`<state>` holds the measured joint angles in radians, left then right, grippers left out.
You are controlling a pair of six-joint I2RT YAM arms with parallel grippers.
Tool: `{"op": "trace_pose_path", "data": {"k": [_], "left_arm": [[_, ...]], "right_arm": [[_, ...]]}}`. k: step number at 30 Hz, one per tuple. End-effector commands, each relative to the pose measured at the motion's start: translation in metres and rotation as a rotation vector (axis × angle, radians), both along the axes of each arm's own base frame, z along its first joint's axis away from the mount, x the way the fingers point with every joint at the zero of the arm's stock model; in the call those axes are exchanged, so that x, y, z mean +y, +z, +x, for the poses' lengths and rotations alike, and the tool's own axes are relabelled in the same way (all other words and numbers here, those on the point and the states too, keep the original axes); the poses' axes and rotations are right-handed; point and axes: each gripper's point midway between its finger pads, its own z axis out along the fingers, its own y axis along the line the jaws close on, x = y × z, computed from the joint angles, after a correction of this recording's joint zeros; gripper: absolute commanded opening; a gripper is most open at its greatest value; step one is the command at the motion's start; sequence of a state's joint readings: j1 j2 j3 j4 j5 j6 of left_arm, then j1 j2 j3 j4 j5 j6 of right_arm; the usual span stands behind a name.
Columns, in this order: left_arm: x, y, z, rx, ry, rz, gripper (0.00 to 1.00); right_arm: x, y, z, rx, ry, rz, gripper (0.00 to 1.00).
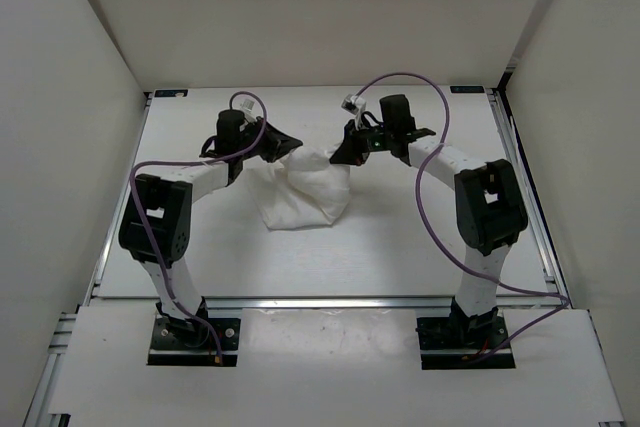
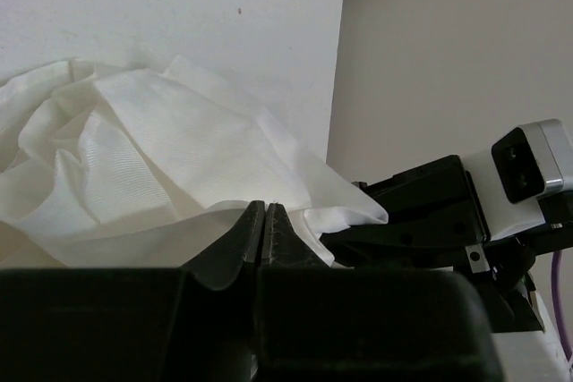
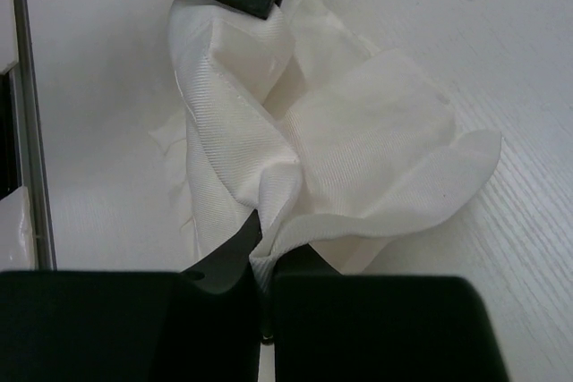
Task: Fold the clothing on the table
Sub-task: Fold the skirt
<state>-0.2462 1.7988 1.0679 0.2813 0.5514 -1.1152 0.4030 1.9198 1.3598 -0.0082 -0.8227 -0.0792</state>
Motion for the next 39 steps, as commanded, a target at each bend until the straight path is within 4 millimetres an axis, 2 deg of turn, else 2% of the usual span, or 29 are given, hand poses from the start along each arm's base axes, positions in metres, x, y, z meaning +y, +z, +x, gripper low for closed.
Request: {"op": "trace_pose_path", "data": {"k": [1, 2, 4, 5, 8, 9, 11, 12, 14, 16, 17, 20, 21, 23, 24, 27, 28, 29, 31, 32, 33, 34, 35, 39], "left_arm": [[-0.006, 0.034, 0.013, -0.087, -0.012, -0.021, 0.0], [-0.008, 0.043, 0.015, -0.1, -0.013, -0.034, 0.0], [-0.005, 0.047, 0.022, -0.116, -0.002, -0.042, 0.0], [-0.004, 0.057, 0.028, -0.135, 0.009, -0.053, 0.0], [0.005, 0.065, 0.035, -0.167, 0.017, -0.073, 0.0], [0.007, 0.063, 0.032, -0.159, 0.006, -0.085, 0.0], [0.015, 0.062, 0.032, -0.161, 0.009, -0.102, 0.0], [0.015, 0.062, 0.03, -0.157, 0.0, -0.113, 0.0], [0.022, 0.053, 0.029, -0.144, 0.006, -0.103, 0.0], [0.023, 0.053, 0.026, -0.142, -0.013, -0.11, 0.0], [0.027, 0.05, 0.028, -0.146, -0.004, -0.112, 0.0], [0.032, 0.056, 0.031, -0.155, -0.012, -0.132, 0.0], [0.026, 0.056, 0.029, -0.147, -0.037, -0.14, 0.0], [0.019, 0.062, 0.029, -0.153, -0.064, -0.15, 0.0], [0.012, 0.063, 0.03, -0.163, -0.078, -0.148, 0.0], [-0.012, 0.066, 0.027, -0.167, -0.116, -0.163, 0.0], [-0.022, 0.065, 0.027, -0.155, -0.117, -0.17, 0.0], [-0.028, 0.069, 0.027, -0.163, -0.122, -0.179, 0.0], [-0.052, 0.068, 0.023, -0.158, -0.146, -0.189, 0.0], [-0.056, 0.07, 0.027, -0.16, -0.143, -0.198, 0.0], [-0.07, 0.067, 0.021, -0.149, -0.165, -0.202, 0.0], [-0.083, 0.066, 0.019, -0.147, -0.186, -0.206, 0.0], [-0.094, 0.07, 0.017, -0.157, -0.198, -0.209, 0.0], [-0.12, 0.068, 0.012, -0.136, -0.223, -0.214, 0.0]], "right_arm": [[0.01, 0.032, -0.002, -0.088, 0.063, 0.034, 0.0], [0.011, 0.038, -0.004, -0.107, 0.072, 0.032, 0.0], [0.018, 0.038, -0.011, -0.122, 0.093, 0.008, 0.0], [0.02, 0.043, -0.009, -0.156, 0.096, -0.001, 0.0], [0.037, 0.044, -0.024, -0.232, 0.132, -0.054, 0.0], [0.037, 0.042, -0.022, -0.277, 0.117, -0.089, 0.0], [0.052, 0.039, -0.036, -0.349, 0.137, -0.143, 0.0], [0.054, 0.036, -0.034, -0.398, 0.117, -0.182, 0.0], [0.071, 0.035, -0.055, -0.478, 0.147, -0.219, 0.0], [0.08, 0.029, -0.061, -0.563, 0.133, -0.277, 0.0], [0.087, 0.028, -0.073, -0.588, 0.157, -0.283, 0.0], [0.085, 0.024, -0.063, -0.625, 0.06, -0.337, 0.0], [0.085, 0.031, -0.054, -0.655, 0.001, -0.341, 0.0], [0.073, 0.031, -0.041, -0.685, -0.085, -0.375, 0.0], [0.068, 0.036, -0.04, -0.694, -0.101, -0.37, 0.0], [0.047, 0.035, -0.032, -0.672, -0.149, -0.383, 0.0], [0.042, 0.031, -0.033, -0.656, -0.155, -0.391, 0.0], [0.033, 0.033, -0.035, -0.642, -0.178, -0.383, 0.0], [0.018, 0.034, -0.034, -0.628, -0.236, -0.388, 0.0], [0.01, 0.032, -0.035, -0.611, -0.263, -0.381, 0.0], [0.004, 0.037, -0.04, -0.614, -0.275, -0.363, 0.0], [-0.002, 0.031, -0.041, -0.6, -0.283, -0.369, 0.0], [-0.006, 0.037, -0.043, -0.604, -0.3, -0.35, 0.0], [-0.016, 0.039, -0.058, -0.56, -0.296, -0.285, 0.0]]}}
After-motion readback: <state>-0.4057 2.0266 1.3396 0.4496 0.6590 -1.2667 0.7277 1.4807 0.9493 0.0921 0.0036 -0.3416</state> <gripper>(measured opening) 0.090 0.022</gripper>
